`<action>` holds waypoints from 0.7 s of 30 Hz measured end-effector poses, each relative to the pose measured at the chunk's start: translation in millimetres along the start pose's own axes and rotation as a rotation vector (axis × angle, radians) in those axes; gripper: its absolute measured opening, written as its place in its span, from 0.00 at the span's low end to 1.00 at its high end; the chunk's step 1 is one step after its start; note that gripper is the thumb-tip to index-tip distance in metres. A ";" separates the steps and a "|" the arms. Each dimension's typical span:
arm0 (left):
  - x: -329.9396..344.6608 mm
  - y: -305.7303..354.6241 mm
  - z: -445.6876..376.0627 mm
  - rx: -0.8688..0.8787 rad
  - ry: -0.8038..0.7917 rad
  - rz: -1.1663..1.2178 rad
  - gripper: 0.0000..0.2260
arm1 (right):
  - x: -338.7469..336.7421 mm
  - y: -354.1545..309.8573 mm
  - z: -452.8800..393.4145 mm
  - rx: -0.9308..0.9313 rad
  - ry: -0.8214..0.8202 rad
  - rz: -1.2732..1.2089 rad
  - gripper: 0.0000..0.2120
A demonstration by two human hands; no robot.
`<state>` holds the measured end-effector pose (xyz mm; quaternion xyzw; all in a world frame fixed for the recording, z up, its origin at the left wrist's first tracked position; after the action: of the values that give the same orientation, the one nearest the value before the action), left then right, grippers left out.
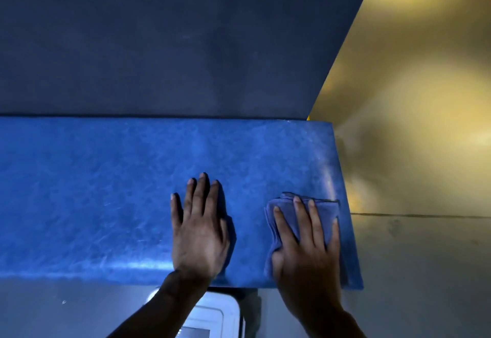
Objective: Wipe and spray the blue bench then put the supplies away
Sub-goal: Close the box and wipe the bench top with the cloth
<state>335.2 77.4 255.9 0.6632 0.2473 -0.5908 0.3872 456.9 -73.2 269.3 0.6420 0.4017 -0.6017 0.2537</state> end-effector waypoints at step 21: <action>-2.1 0.0 -1.1 -0.021 0.024 0.009 0.30 | 26.8 46.1 -192.1 0.265 -0.178 -0.044 0.28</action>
<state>335.5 78.5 257.9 0.6671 0.2550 -0.5786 0.3939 602.8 62.6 264.1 0.6052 0.3088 -0.7092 0.1881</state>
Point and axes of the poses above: each hand's wrist, its own z-axis away from the middle knuckle, its own x-axis out of the palm, y = z × x, the point moved 5 cm from there along -z, towards the middle knuckle, and after that the axes turned 1 degree about -z, right-handed, at the moved point
